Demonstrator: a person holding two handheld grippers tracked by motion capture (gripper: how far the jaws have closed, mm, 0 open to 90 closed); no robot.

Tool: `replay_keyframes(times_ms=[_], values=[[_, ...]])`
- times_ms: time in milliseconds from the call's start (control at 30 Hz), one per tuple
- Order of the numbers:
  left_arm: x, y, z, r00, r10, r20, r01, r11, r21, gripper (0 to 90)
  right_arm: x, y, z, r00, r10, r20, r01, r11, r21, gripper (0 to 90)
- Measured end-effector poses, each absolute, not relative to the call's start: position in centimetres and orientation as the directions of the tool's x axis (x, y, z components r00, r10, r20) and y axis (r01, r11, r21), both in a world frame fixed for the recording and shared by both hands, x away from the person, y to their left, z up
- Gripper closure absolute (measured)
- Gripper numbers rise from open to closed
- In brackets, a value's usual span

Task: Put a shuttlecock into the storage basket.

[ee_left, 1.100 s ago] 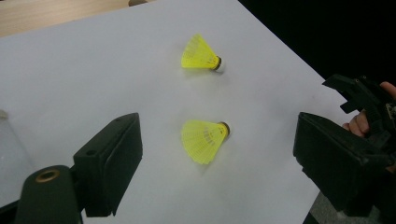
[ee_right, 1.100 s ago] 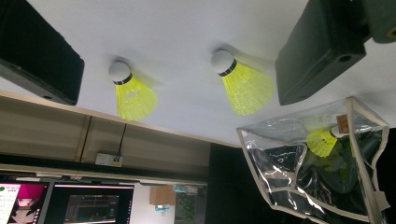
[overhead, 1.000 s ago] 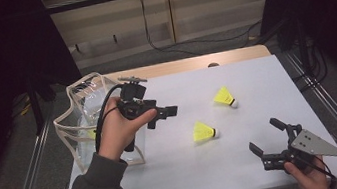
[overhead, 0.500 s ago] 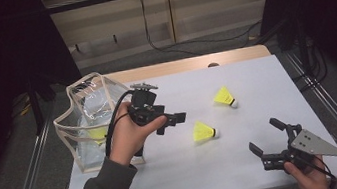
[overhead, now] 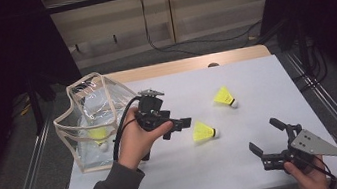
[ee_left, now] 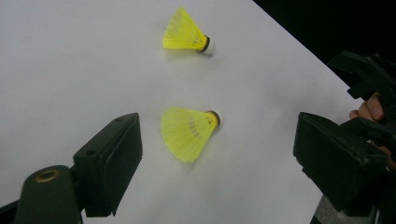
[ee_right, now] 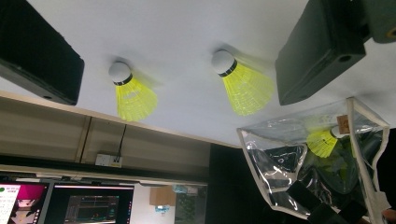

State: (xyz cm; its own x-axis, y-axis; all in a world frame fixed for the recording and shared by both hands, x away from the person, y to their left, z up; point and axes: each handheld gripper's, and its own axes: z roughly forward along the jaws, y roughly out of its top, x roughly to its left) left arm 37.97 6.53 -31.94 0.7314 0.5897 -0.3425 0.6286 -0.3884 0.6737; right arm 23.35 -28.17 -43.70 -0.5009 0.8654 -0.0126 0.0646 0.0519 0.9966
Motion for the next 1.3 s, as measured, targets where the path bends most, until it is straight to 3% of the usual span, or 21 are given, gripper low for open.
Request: replay_keyframes(times_ms=[1300], values=[[37.3,5.4,-36.4,0.733,0.585,-0.346,0.629,-0.391,0.672,11.6,23.4,-28.3,-43.7,-0.501,0.865,-0.012,0.067,0.052,0.996,0.9]])
